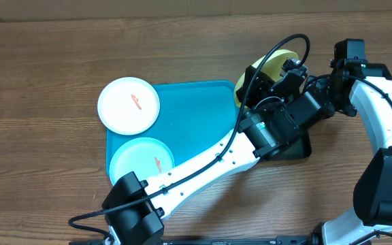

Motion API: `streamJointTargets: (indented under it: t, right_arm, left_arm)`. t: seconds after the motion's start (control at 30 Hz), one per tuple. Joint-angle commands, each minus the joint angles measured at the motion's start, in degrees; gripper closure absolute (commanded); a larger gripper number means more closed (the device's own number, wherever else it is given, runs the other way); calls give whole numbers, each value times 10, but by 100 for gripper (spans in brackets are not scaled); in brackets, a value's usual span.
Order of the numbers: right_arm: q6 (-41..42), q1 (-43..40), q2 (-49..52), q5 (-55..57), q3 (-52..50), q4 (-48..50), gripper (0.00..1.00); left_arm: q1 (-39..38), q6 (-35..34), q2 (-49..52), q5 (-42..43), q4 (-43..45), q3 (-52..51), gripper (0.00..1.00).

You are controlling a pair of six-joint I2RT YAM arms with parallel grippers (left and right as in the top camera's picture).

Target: Clean dirty plates on tray and stack at the side

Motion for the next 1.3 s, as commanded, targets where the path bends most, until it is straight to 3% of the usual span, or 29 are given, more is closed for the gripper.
streamJointTargets:
  t: [0.0, 0.2, 0.43, 0.63, 0.77, 0.9, 1.0, 1.13, 1.27]
  right_arm:
    - [2, 0, -6, -3, 6, 1, 0]
    - [2, 0, -6, -3, 6, 1, 0]
    - [2, 0, -6, -3, 6, 1, 0]
    - [2, 0, -6, -3, 6, 1, 0]
    - [2, 0, -6, -3, 6, 1, 0]
    - [2, 0, -6, -3, 6, 1, 0]
    - [2, 1, -6, -3, 6, 2, 0]
    - [2, 0, -6, -3, 6, 1, 0]
    - [2, 0, -6, -3, 6, 1, 0]
  left_arm:
    - [-2, -24, -2, 34, -8, 18, 96]
    - [-2, -25, -2, 35, -7, 18, 96]
    - [-2, -99, -2, 67, -28, 18, 96]
    - [8, -100, -2, 27, -35, 18, 96]
    - [8, -130, -2, 68, -40, 18, 96]
    - [11, -123, -2, 3, -45, 18, 96]
    - [16, -167, -2, 0, -47, 18, 96]
    - [24, -161, -2, -136, -46, 18, 96]
    - [33, -181, -2, -64, -55, 18, 96]
